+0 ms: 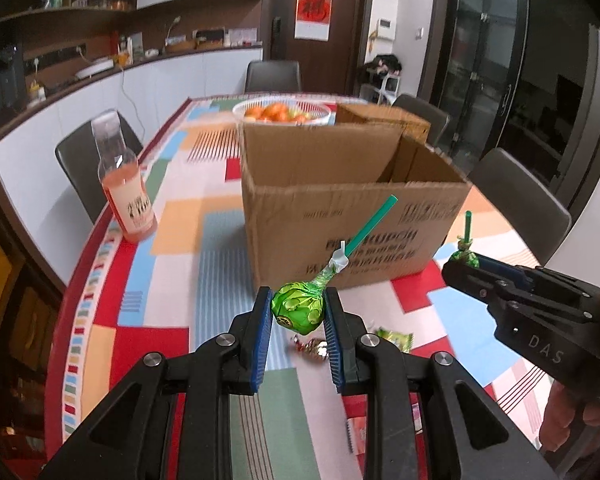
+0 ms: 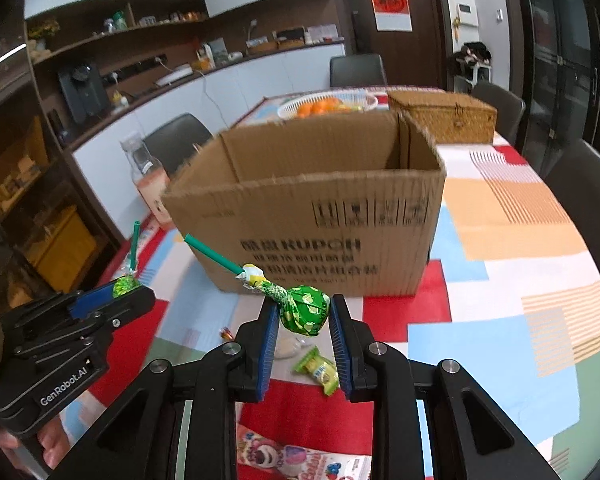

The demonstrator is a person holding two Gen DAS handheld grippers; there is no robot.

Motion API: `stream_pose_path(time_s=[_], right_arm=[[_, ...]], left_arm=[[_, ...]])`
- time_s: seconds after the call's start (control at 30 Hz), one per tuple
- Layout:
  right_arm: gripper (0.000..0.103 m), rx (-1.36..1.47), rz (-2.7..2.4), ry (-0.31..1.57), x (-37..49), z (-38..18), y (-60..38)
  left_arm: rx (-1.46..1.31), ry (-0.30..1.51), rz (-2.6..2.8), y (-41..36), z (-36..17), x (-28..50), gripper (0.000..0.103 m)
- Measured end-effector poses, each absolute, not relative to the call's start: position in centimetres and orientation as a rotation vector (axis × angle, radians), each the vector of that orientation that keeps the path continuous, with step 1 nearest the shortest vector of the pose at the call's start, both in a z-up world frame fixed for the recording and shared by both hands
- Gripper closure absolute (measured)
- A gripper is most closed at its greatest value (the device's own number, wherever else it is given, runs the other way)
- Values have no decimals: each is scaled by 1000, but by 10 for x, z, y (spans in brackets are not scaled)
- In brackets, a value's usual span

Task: Organize snacks
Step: 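Carry both held lollipops up over the cardboard box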

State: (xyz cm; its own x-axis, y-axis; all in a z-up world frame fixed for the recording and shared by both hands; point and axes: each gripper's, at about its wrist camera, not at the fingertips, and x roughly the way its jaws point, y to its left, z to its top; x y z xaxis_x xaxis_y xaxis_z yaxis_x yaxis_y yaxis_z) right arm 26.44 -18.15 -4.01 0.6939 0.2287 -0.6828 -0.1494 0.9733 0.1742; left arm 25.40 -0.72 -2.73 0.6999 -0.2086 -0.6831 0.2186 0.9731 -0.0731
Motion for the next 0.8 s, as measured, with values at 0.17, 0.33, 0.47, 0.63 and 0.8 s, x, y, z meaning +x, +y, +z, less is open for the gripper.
stream_pose_path(time_s=[0.17, 0.33, 0.47, 0.63, 0.8], right_arm=[[76, 109, 228, 726, 260, -19, -181], [76, 109, 242, 683, 261, -4, -182], [76, 113, 248, 655, 266, 8, -185], [76, 112, 251, 627, 274, 22, -189], [76, 97, 237, 599, 285, 34, -192]], left_arm=[[4, 705, -249, -10, -5, 250, 77], [-6, 659, -253, -12, 16, 253, 77], [3, 628, -249, -15, 30, 258, 77], [14, 598, -244, -18, 43, 266, 77], [20, 584, -236, -20, 53, 281, 77]])
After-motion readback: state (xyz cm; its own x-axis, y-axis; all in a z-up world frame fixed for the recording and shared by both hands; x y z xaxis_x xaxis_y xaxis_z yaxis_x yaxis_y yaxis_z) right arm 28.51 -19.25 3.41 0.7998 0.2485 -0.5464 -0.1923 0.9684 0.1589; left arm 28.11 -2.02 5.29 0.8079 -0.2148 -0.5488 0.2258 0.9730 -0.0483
